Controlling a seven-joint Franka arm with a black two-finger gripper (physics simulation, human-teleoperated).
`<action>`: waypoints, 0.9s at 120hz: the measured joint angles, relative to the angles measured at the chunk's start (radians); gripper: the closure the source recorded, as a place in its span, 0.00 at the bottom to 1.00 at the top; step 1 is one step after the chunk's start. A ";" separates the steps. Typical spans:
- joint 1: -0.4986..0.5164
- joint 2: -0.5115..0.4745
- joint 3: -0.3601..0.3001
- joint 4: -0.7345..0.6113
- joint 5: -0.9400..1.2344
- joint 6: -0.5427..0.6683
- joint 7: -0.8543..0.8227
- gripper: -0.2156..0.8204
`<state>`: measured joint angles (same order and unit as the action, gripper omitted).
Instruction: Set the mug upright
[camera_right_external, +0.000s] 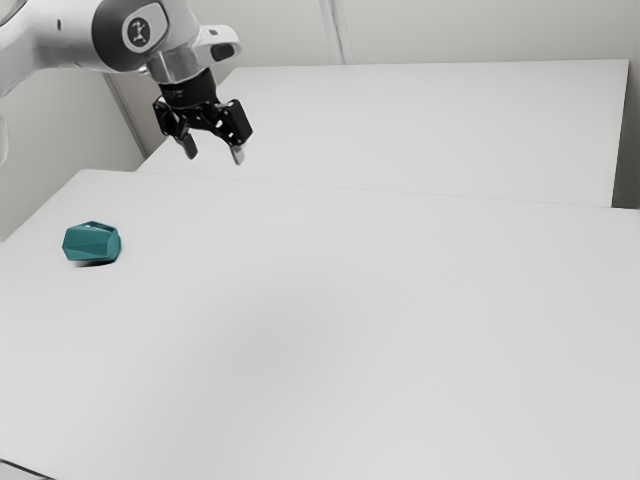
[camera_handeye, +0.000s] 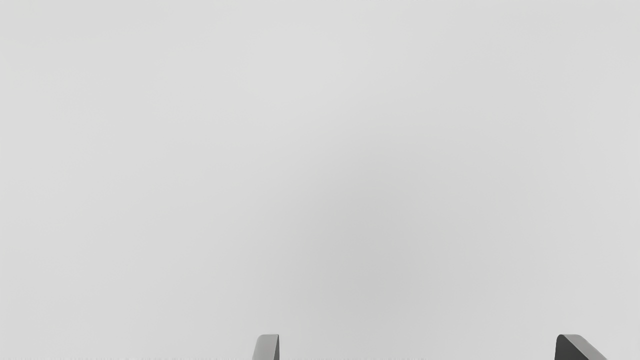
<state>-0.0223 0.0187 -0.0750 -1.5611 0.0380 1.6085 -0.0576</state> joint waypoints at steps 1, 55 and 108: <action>0.001 0.000 0.000 0.000 0.000 0.000 0.000 0.21; 0.139 -0.145 0.003 -0.160 -0.057 0.034 0.000 0.21; 0.433 0.031 0.005 -0.213 -0.162 0.179 0.033 0.21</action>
<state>0.4104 0.0493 -0.0704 -1.7742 -0.1239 1.7877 -0.0243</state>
